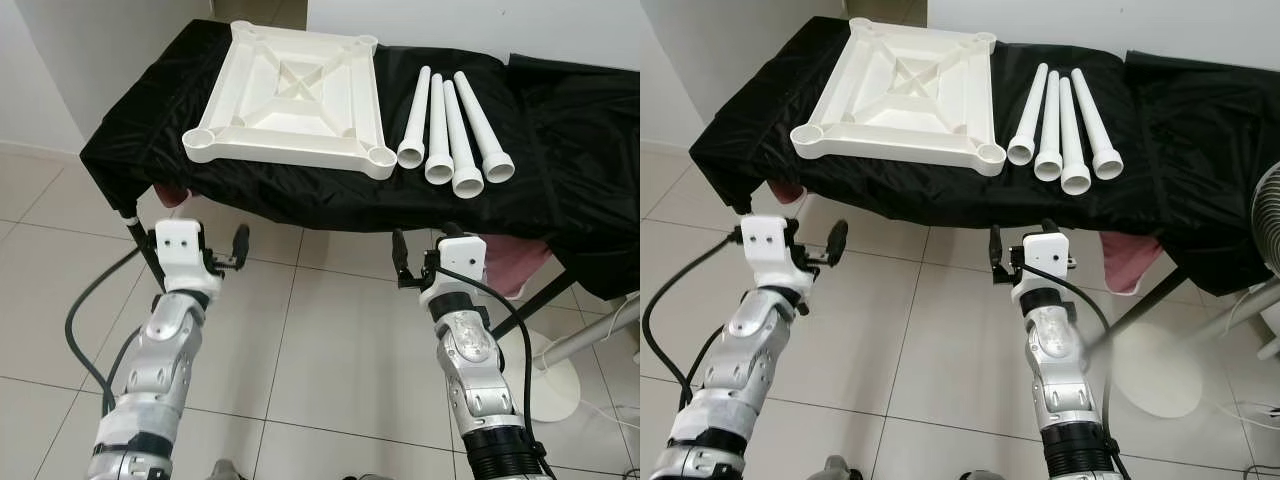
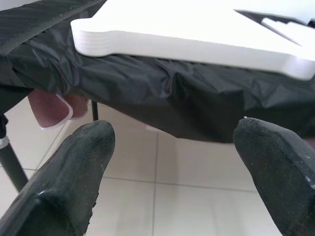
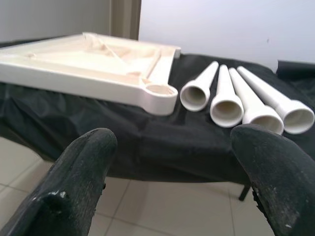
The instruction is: Building children table
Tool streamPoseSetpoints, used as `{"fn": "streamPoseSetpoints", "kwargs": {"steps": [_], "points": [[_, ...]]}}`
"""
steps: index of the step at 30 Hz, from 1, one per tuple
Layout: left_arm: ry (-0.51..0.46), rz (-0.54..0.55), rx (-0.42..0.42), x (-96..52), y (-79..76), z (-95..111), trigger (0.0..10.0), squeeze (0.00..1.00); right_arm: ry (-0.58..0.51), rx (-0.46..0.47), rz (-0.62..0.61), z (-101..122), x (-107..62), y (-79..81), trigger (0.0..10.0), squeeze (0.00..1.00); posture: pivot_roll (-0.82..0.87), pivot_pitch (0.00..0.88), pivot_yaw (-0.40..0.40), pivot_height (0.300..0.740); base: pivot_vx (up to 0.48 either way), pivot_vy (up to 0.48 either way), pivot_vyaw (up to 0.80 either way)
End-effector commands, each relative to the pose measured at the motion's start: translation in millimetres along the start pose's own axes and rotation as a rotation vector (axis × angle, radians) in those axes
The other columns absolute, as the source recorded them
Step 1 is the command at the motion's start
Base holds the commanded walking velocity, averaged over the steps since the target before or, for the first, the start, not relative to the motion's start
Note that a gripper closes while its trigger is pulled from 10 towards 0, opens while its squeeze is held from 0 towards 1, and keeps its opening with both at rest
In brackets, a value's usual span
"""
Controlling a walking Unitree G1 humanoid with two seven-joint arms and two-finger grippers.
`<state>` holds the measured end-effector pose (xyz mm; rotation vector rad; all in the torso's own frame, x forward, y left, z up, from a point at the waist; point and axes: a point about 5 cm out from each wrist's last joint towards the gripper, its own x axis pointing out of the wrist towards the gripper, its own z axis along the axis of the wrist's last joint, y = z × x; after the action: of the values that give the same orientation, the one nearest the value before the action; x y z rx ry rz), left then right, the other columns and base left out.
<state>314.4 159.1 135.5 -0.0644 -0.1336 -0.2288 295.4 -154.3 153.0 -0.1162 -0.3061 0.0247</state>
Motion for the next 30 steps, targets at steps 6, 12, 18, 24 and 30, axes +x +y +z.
{"fn": "streamPoseSetpoints", "kwargs": {"steps": [6, 12, 18, 24, 30], "points": [[0.008, -0.053, 0.028, -5.3, -5.7, -0.9, 10.0, 0.0, -0.013, -0.007, 0.011, -0.8, -3.8, -1.7, 10.0, 0.0, 0.05, 0.072, -0.04, 0.74, 0.0, 0.0, 0.0], [-0.003, -0.04, 0.048, -6.3, 3.8, 5.1, 10.0, 0.0, -0.017, -0.014, 0.011, 1.0, -1.6, -4.3, 10.0, 0.0, 0.06, 0.073, -0.05, 0.74, 0.0, 0.0, 0.0], [-0.01, -0.022, 0.059, -6.0, 9.1, 7.8, 10.0, 0.0, -0.016, -0.019, 0.019, 0.6, -0.1, -3.7, 10.0, 0.0, 0.06, 0.068, -0.058, 0.74, 0.0, 0.0, 0.0], [-0.019, -0.016, 0.05, -5.6, 8.7, 9.1, 10.0, 0.0, -0.019, -0.023, 0.025, 0.4, 1.9, -4.3, 10.0, 0.0, 0.07, 0.06, -0.064, 0.74, 0.174, 0.0, 0.0], [-0.025, -0.018, 0.049, -5.1, 7.3, 9.8, 10.0, 0.0, -0.019, -0.026, 0.026, -0.1, 2.4, -4.5, 10.0, 0.0, 0.07, 0.057, -0.063, 0.74, 0.285, 0.0, 0.0]]}}
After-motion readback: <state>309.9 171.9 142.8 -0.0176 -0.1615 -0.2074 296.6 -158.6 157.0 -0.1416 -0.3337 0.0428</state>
